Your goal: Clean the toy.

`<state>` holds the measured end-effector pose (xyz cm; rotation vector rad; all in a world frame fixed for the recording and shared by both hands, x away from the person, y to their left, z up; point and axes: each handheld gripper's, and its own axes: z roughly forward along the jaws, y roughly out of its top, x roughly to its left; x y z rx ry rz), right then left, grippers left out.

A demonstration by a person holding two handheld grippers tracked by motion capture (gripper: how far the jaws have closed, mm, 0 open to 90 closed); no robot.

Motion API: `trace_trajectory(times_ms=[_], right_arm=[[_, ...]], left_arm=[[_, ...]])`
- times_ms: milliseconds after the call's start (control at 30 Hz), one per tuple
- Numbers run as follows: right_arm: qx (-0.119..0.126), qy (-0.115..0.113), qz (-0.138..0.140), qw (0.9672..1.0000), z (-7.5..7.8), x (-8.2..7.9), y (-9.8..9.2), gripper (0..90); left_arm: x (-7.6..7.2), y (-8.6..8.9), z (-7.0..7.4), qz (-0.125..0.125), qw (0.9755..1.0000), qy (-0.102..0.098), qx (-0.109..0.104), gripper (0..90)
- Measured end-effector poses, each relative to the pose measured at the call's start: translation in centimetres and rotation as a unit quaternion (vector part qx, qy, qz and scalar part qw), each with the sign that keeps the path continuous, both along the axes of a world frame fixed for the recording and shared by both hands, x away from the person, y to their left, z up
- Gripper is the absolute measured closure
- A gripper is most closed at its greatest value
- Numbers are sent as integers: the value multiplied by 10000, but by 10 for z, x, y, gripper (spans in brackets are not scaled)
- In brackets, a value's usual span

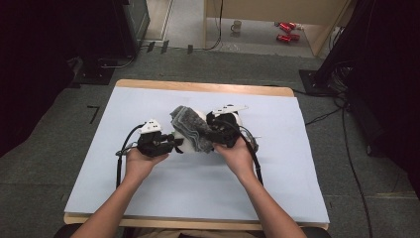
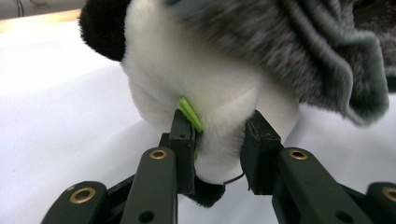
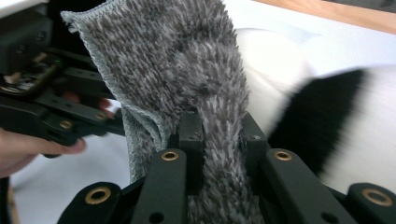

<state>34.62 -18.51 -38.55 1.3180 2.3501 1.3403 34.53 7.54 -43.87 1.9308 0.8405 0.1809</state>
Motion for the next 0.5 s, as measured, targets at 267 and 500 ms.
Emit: trace_trajectory(times_ms=[267, 500], right_arm=[[85, 138, -353, 9992, 3, 7, -37, 780], [278, 231, -548, 9978, 5, 11, -62, 782]], left_arm=[[4, 4, -1, -26, 10000, 31, -40, 706], [6, 6, -2, -58, 10000, 55, -34, 712]])
